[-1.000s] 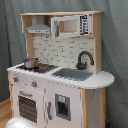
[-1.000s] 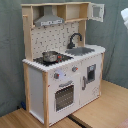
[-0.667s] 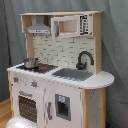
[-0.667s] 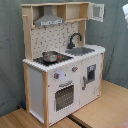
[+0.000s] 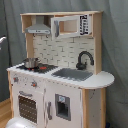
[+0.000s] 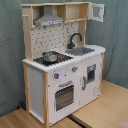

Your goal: Play with the kitchen

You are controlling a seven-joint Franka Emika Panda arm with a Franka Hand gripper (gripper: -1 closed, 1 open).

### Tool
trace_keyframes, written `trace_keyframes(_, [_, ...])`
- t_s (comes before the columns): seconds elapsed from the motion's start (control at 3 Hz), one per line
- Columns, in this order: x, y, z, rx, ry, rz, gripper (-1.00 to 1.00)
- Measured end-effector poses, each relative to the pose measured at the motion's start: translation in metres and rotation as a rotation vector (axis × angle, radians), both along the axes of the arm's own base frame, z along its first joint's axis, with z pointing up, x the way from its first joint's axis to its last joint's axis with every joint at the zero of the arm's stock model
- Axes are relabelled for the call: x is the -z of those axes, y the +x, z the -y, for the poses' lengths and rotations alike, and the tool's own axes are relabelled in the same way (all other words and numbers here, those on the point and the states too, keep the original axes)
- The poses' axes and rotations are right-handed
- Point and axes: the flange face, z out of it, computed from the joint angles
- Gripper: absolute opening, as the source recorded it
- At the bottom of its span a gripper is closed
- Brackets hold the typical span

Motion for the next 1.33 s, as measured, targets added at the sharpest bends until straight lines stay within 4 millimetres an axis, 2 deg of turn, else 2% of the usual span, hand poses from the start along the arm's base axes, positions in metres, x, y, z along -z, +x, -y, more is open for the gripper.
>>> trace_keyframes(0.67, [-0.009,0.020,0.065,0.028,0.169,0.108,1.00])
trace_keyframes(1.33, [-0.003,0.051,0.109,-0.010,0.281,0.181,1.00])
